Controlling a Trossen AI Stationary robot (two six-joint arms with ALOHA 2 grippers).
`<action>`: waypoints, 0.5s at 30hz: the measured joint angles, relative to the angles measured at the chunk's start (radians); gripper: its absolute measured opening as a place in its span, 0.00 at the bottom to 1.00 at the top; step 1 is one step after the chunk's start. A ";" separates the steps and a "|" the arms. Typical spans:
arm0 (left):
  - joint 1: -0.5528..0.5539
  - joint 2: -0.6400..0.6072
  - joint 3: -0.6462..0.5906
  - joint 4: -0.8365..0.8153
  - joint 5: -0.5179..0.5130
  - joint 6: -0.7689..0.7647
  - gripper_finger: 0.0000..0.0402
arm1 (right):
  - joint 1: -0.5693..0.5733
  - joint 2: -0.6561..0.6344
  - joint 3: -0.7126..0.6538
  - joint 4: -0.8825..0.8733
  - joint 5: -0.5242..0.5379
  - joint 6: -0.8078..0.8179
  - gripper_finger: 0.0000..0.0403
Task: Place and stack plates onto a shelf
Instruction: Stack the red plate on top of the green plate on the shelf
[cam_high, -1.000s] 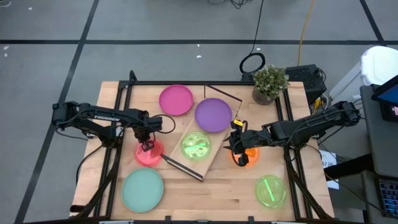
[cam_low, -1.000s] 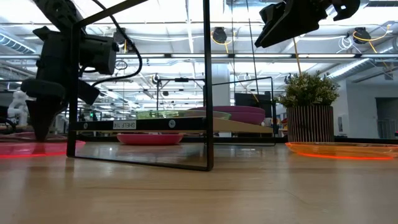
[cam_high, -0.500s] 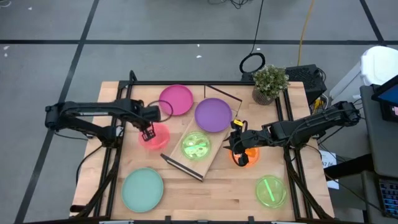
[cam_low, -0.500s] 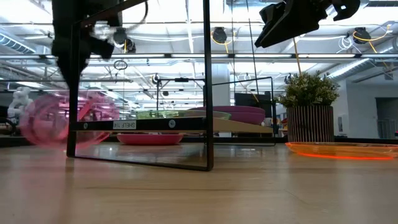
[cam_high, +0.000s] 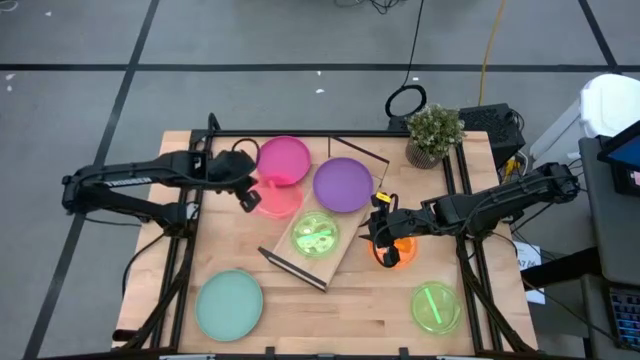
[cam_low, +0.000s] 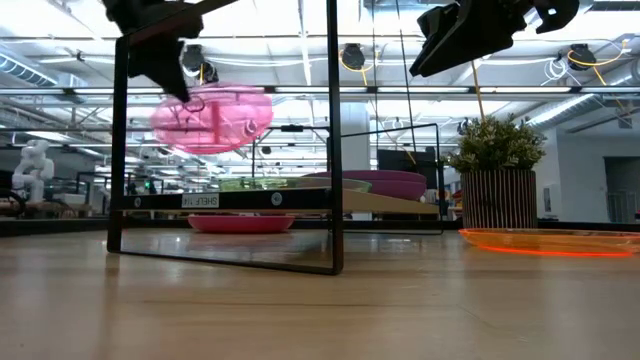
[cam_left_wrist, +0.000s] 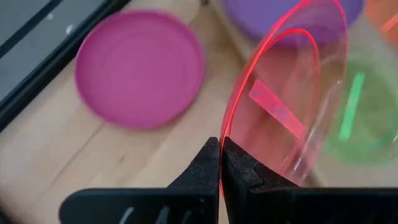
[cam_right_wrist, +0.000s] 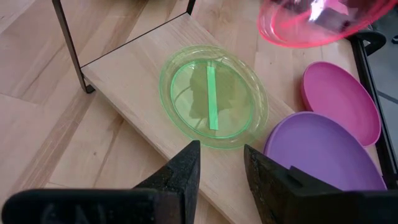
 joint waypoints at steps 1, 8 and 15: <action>0.000 0.006 -0.005 0.032 0.000 0.000 0.00 | 0.000 0.000 0.000 0.000 0.000 0.000 0.27; -0.021 0.069 -0.026 0.192 0.073 0.001 0.00 | 0.000 0.000 0.000 0.000 0.000 0.000 0.27; -0.085 0.163 -0.028 0.281 0.088 0.007 0.00 | 0.000 0.000 0.000 0.000 0.000 0.000 0.27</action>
